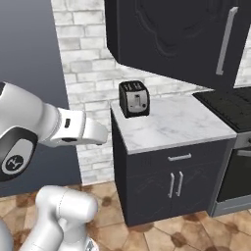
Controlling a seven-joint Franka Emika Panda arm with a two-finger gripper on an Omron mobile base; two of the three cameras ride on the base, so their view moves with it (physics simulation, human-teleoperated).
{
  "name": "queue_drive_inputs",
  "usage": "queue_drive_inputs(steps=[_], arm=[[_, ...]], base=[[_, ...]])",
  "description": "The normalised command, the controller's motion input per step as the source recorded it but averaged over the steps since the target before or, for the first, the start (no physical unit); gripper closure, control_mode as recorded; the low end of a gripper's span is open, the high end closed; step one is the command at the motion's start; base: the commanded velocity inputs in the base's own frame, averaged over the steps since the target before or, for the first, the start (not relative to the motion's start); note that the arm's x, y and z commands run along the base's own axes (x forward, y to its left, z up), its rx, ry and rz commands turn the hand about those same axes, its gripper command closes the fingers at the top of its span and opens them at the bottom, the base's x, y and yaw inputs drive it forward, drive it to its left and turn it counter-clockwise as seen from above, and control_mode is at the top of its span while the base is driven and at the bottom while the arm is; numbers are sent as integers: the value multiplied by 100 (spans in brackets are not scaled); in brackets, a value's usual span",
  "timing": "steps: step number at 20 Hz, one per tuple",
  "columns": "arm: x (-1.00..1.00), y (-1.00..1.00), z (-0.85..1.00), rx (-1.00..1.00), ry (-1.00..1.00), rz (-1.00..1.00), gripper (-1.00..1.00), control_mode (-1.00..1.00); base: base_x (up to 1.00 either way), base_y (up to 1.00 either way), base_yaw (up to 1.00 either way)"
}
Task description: Close all open cabinet doors.
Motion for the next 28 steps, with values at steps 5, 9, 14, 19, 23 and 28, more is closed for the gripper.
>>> queue_drive_inputs(steps=[5, 9, 14, 19, 23, 28], arm=[[0, 0, 0, 0, 0, 0, -100, 100], [0, 0, 0, 0, 0, 0, -100, 100], [0, 0, 0, 0, 0, 0, -100, 100], [0, 0, 0, 0, 0, 0, -100, 100], [0, 0, 0, 0, 0, 0, -100, 100], [0, 0, 0, 0, 0, 0, -100, 100]], base=[[64, -68, 0], [31, -67, 0], [6, -12, 0], [15, -13, 0], [0, -66, 0], [5, -72, 0]])
